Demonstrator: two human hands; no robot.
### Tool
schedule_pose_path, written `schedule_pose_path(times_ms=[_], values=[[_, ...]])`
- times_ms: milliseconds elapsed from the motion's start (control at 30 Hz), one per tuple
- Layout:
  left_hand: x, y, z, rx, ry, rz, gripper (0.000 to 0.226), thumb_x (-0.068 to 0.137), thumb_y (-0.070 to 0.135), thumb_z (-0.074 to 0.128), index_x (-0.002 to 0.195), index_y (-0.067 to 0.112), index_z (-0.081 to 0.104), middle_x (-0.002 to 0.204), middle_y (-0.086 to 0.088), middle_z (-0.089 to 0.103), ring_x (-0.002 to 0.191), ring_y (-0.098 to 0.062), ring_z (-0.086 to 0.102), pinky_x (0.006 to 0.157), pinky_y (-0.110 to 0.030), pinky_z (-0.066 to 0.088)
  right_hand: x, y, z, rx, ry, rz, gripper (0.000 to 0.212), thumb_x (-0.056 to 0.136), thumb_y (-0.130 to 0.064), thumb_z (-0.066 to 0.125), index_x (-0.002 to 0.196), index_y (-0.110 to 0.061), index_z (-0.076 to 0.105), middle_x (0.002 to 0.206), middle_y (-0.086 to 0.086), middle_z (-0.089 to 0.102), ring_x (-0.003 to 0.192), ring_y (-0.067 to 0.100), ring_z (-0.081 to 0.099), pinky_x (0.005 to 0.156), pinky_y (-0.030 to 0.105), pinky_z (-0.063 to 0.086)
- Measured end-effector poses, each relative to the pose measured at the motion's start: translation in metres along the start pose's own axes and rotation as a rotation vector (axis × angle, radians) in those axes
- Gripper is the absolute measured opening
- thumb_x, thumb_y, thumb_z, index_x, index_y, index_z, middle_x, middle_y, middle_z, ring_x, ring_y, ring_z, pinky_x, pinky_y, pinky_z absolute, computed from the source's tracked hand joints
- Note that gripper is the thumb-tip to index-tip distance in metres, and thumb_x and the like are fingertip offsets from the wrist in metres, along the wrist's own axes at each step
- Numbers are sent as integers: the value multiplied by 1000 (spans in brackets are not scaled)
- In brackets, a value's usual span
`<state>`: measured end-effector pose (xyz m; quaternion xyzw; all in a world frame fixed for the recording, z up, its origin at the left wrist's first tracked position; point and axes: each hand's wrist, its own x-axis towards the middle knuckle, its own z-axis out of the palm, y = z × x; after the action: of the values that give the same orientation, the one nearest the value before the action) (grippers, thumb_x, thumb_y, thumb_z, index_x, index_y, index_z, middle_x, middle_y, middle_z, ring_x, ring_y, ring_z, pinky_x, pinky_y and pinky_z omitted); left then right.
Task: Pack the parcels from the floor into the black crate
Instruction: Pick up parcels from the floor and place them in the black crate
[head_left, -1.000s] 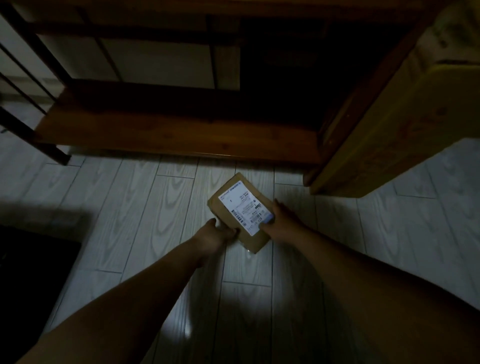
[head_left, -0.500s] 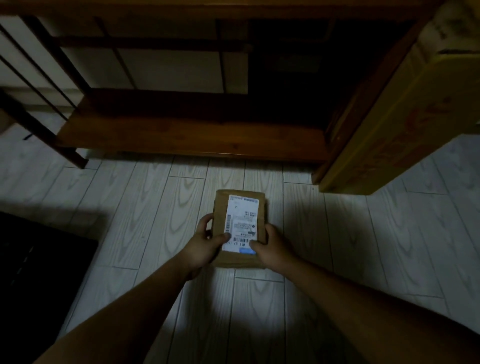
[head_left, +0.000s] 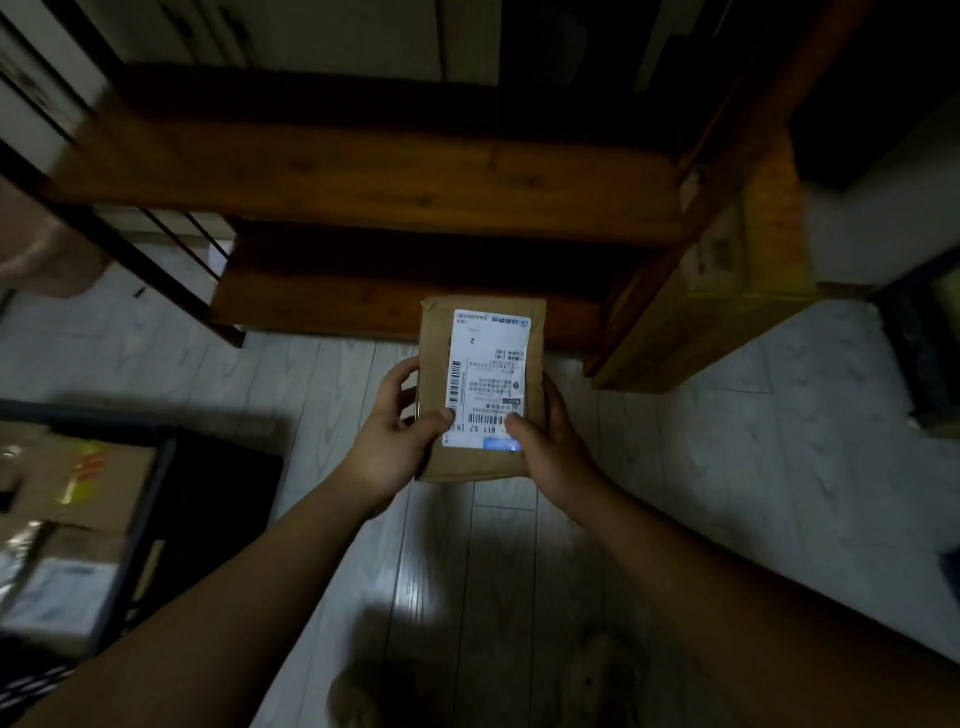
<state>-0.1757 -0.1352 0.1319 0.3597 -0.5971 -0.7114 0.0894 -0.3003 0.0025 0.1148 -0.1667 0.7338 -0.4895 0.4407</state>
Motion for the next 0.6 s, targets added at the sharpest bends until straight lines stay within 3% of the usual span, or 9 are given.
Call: schedule_pose_path(times_ms=[133,233,367,467,600], values=[[-69,109,-3,26,-15,22,55,84,23,64,108,65,39,124,3,52,104,-18,62,75,-30,57,-81,-103,-5,34,26,-26,53,84,-32,48,102,-78,30,97,-46,51,87,-26,51,64,1,41],[-123,187,-9,62,-63,47,55,84,25,65,112,63,37,126,2,51,108,-19,60,79,-33,57,-144,-177,-7,38,45,-55,47,93,-25,46,106,-68,33,100,-42,46,80,-30,49,59,-4,37],[-191,277,-17,96,-98,122,59,84,23,66,108,68,36,125,11,50,100,-12,65,72,-25,56,-225,-264,-7,9,36,-114,56,96,-23,44,102,-77,31,104,-42,48,88,-26,52,63,-1,43],[-233,325,-18,107,-102,195,58,82,22,67,114,61,37,118,12,56,96,-2,64,67,-17,54,-271,-308,-5,23,57,-203,47,94,-19,43,113,-61,37,111,-34,53,97,-18,55,69,4,46],[-286,368,-13,126,-75,284,58,80,28,69,113,62,36,116,10,57,94,2,64,65,-15,53,-316,-341,-12,52,86,-299,42,94,-14,46,115,-51,44,102,-30,62,92,-13,61,65,5,47]])
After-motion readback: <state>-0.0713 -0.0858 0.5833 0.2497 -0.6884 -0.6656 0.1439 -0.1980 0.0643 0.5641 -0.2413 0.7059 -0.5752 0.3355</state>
